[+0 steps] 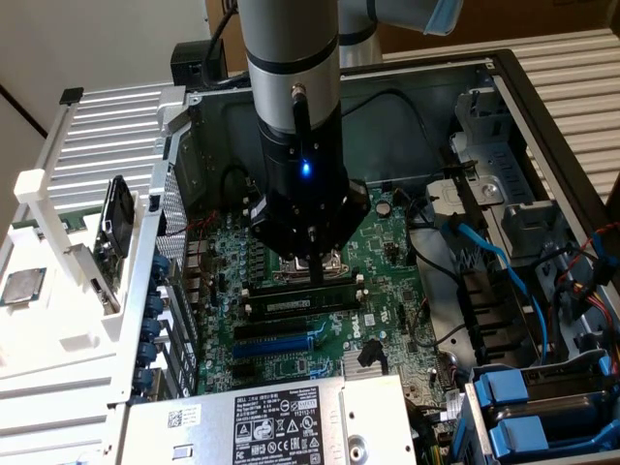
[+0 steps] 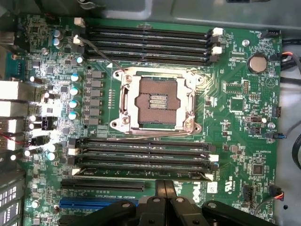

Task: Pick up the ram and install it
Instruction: 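Press down the ram until it locks into place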

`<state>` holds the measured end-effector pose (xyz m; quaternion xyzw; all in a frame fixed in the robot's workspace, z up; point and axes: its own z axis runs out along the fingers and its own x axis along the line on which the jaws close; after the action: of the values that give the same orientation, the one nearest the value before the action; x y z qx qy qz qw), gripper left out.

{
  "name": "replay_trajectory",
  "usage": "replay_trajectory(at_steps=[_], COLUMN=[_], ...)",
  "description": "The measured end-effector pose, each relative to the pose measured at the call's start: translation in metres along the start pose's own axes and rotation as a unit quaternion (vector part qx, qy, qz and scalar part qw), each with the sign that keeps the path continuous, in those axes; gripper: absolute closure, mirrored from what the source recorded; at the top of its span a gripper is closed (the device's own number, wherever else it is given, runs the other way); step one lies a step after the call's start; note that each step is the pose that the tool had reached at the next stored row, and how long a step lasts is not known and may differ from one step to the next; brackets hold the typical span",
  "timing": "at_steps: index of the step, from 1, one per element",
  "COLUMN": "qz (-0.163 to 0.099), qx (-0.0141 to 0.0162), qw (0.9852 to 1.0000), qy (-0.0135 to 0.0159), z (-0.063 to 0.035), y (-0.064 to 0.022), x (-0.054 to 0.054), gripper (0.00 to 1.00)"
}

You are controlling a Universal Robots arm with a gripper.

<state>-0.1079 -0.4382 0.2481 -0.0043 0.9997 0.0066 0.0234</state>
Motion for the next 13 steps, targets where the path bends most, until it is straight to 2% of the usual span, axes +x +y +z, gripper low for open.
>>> replay_trajectory(at_steps=[4,6,7,13], qz=[0.031,0.054,0.07,0.115], qx=[0.0015,0.0025,0.0033,0.0054], qw=[0.9995,0.9985,0.9975,0.9934], qy=[-0.0004,-0.0007,-0.0009,-0.0015], z=[0.0,0.0,0.0,0.0], y=[0.0,0.0,0.0,0.0], x=[0.0,0.0,0.0,0.0], gripper=[0.89,0.89,0.89,0.89])
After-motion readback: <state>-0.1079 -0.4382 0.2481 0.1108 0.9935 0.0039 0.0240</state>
